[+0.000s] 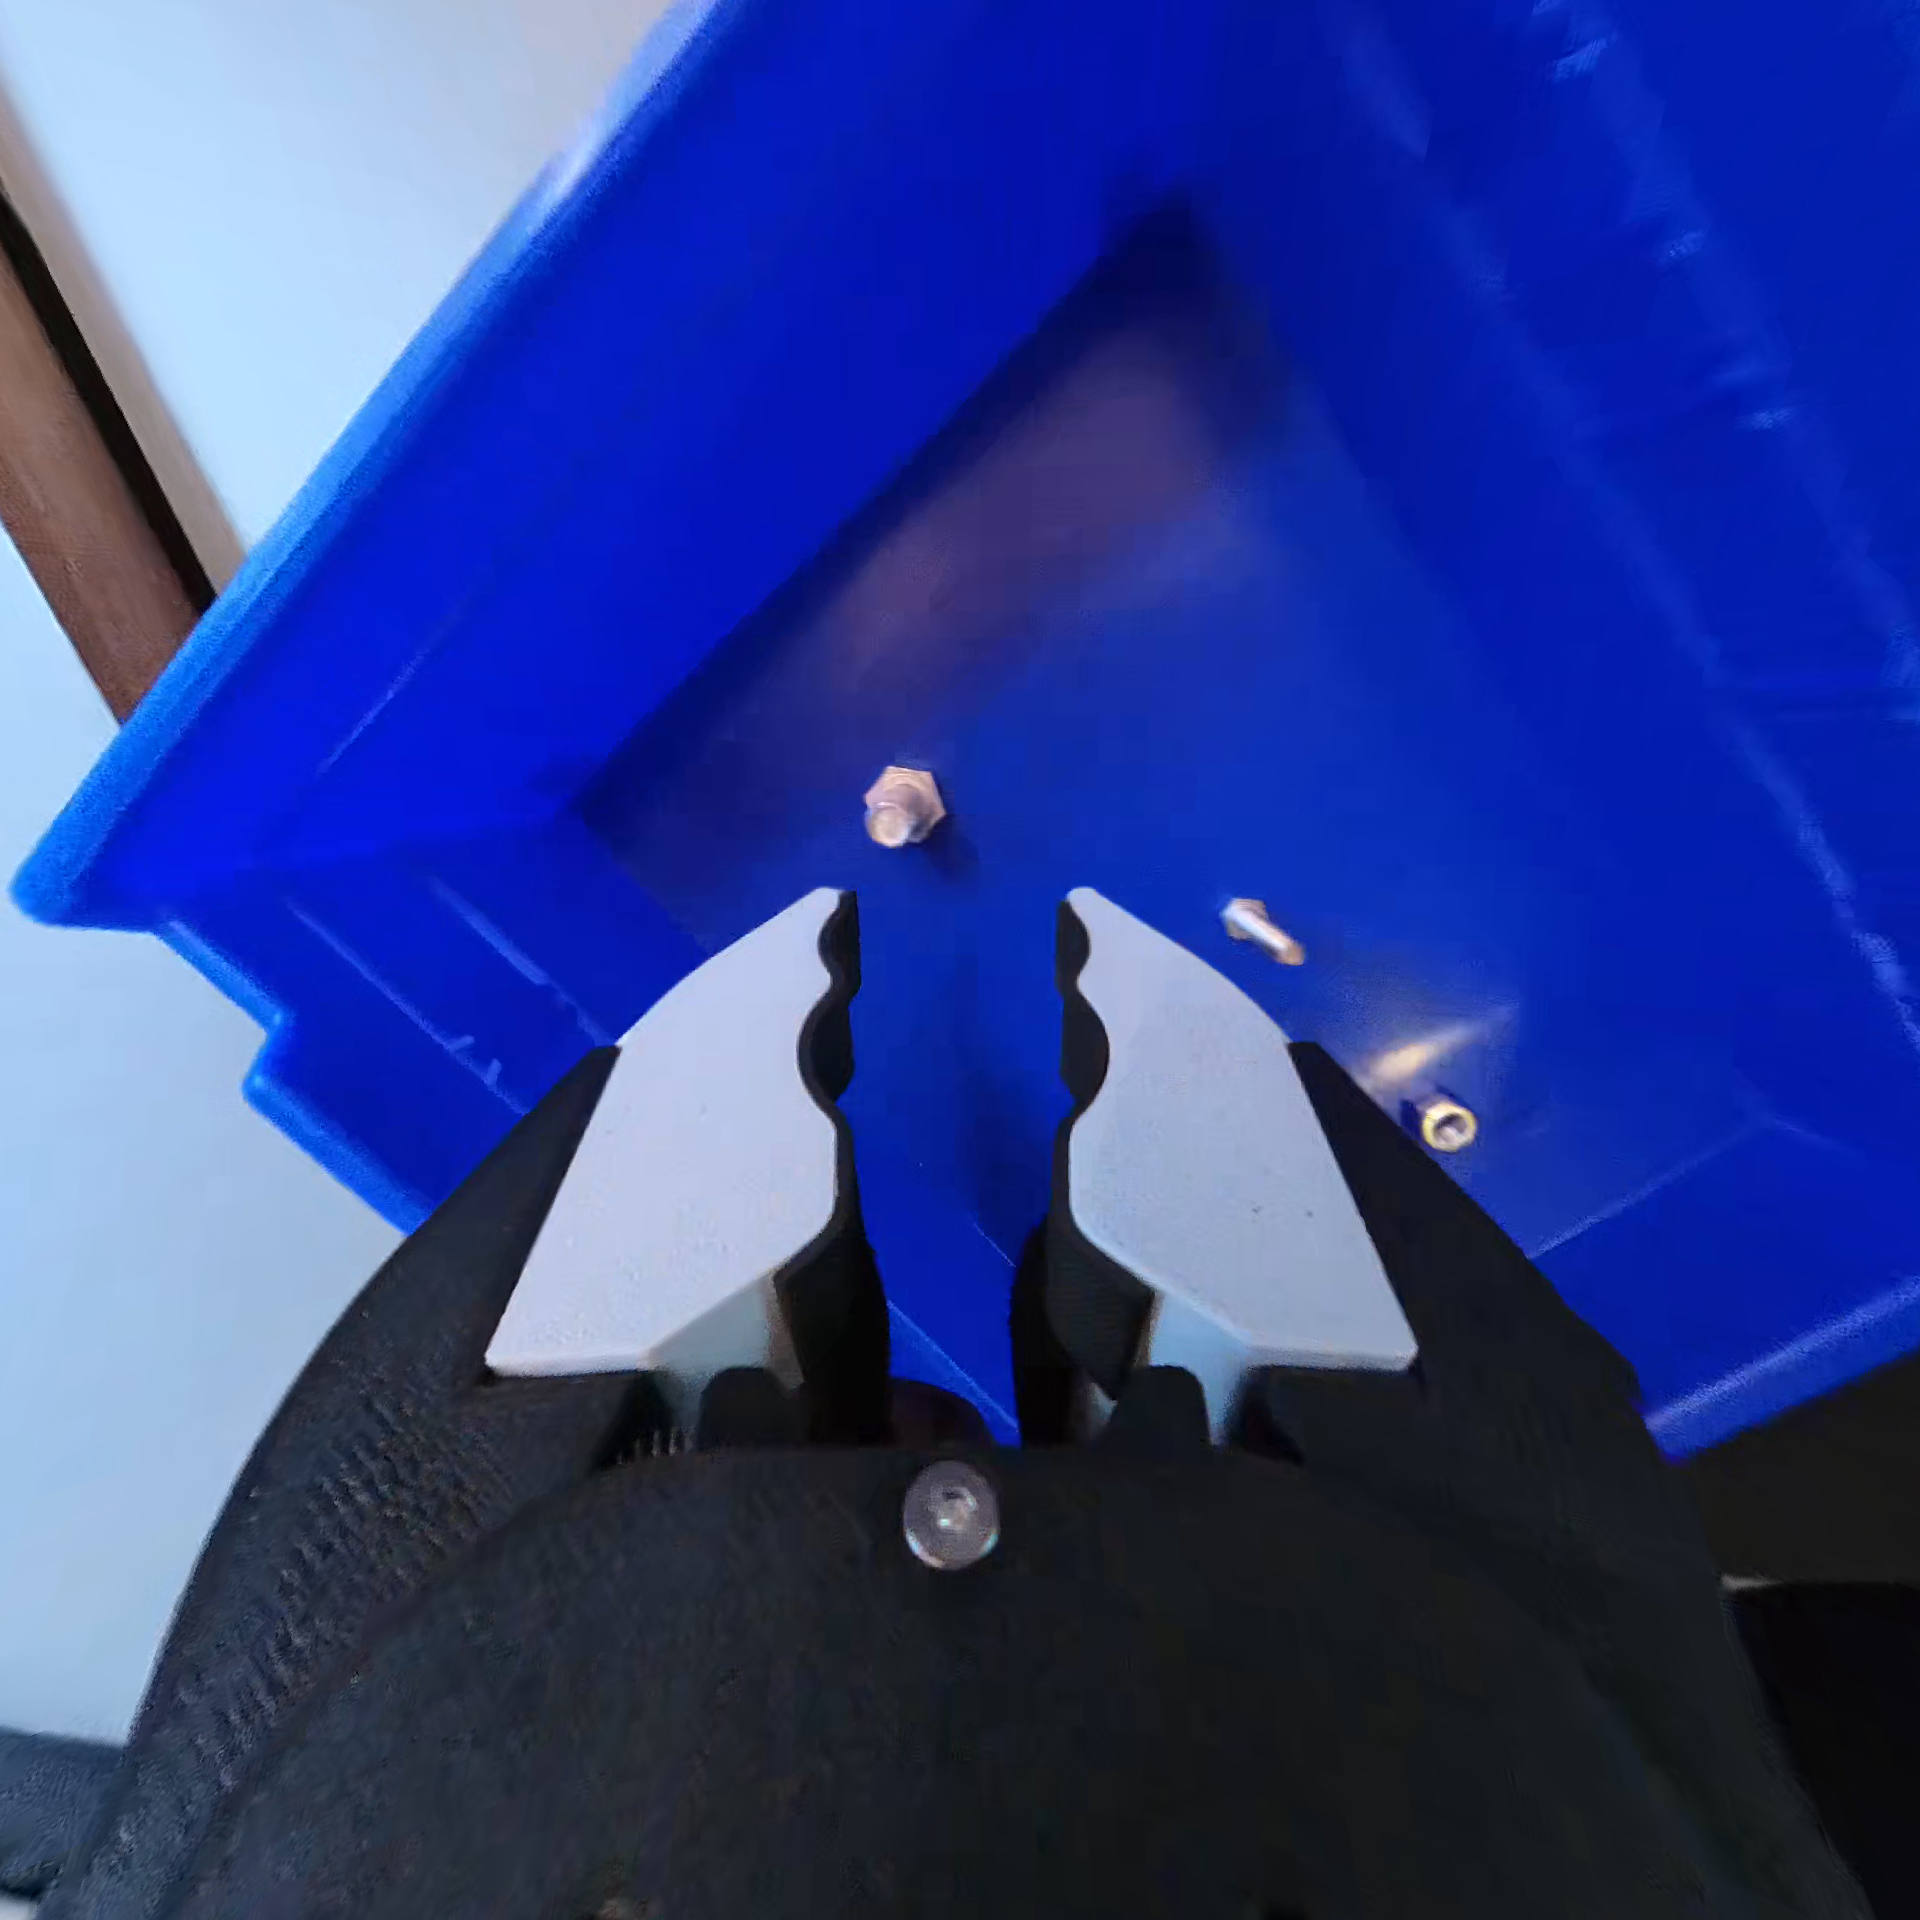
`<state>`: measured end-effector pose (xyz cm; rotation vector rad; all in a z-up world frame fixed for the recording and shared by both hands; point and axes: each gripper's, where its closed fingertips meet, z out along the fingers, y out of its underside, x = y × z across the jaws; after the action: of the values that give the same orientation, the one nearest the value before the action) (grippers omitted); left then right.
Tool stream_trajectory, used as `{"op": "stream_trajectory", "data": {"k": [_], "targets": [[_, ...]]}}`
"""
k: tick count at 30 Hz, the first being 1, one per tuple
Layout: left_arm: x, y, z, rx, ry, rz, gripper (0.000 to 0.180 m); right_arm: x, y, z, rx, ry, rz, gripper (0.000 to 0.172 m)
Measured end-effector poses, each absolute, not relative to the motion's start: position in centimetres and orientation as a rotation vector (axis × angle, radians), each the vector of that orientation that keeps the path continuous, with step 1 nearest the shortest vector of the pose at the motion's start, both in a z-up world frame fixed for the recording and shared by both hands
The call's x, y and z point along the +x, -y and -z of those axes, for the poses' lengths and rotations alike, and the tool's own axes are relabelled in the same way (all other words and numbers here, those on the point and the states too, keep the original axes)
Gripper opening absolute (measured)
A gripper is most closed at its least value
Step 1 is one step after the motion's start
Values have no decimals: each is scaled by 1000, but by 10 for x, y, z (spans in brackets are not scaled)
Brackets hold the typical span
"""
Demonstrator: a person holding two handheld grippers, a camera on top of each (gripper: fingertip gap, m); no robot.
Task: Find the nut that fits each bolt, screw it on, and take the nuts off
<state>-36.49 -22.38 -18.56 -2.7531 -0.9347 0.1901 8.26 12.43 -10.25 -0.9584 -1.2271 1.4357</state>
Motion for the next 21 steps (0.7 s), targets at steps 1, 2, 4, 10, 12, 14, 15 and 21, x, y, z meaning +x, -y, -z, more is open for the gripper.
{"op": "stream_trajectory", "data": {"k": [1,2,4,10,12,14,15,21], "targets": [[-369,224,191,-2761,964,-175,34,83,-125,102,-954,1221,-1440,35],[-371,224,194,-2765,980,-157,33,84,-126,101,-953,1217,-1440,35],[-375,223,198,-2770,991,-152,31,85,-128,102,-960,1210,-1436,35],[-382,224,205,-2791,1018,-148,29,85,-128,102,-957,1211,-1435,35],[-382,227,210,-2815,1027,-143,26,85,-129,102,-959,1211,-1431,35],[-382,227,213,-2821,1024,-133,16,85,-130,102,-959,1207,-1430,36],[-382,226,214,-2816,1018,-121,15,85,-130,102,-959,1205,-1430,36],[-375,224,200,-2827,934,-135,10,84,-130,104,-963,1213,-1423,36]]}}
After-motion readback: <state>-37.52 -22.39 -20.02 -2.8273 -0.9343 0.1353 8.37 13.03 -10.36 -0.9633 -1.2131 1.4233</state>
